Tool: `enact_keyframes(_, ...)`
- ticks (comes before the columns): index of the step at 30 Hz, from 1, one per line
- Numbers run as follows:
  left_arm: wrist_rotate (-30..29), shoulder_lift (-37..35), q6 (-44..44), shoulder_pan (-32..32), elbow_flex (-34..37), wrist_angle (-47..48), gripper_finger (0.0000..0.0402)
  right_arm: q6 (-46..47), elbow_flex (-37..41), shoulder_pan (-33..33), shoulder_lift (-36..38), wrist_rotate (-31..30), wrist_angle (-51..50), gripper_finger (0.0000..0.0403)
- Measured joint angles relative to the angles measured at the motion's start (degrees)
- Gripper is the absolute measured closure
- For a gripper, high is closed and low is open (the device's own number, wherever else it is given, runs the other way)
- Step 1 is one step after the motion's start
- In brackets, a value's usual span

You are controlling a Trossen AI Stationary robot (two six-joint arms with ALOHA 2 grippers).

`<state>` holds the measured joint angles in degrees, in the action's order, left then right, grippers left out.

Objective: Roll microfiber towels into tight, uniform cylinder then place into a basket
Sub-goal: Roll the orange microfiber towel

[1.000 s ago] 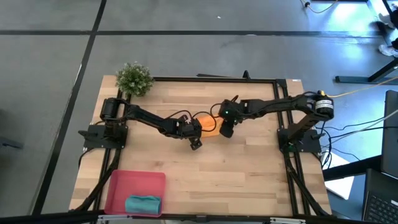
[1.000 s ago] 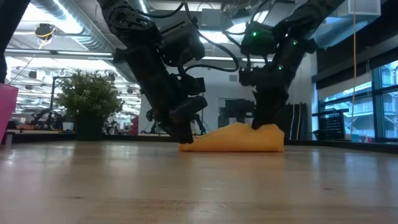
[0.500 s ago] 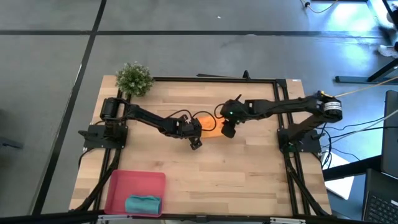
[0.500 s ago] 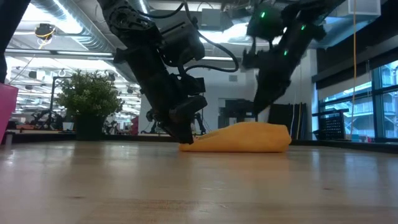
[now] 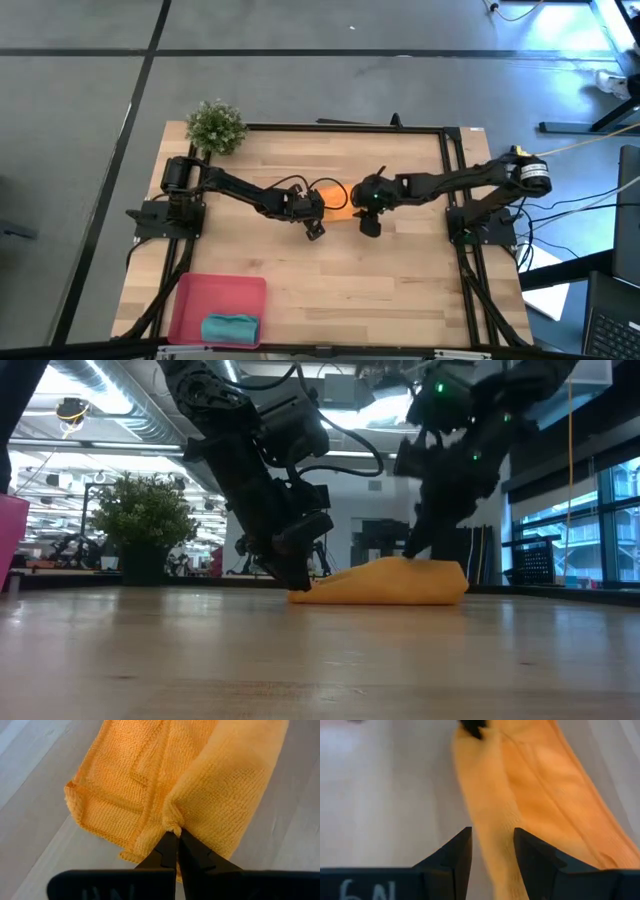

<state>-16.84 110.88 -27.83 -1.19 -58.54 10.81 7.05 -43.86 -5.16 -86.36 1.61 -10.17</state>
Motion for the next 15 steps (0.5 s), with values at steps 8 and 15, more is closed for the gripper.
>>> enact_keyframes(8, 0.02, 0.01, -0.02, 0.0, -0.02, 0.02, 0.0402, 0.12, 3.91, -3.26, -2.69, -0.46, 5.49, 0.0256)
enact_keyframes(15, 0.2, 0.01, -0.05, -0.04, -0.02, 0.04, 0.0402, -0.26, 5.78, -5.15, -6.44, -0.45, 10.21, 0.0256)
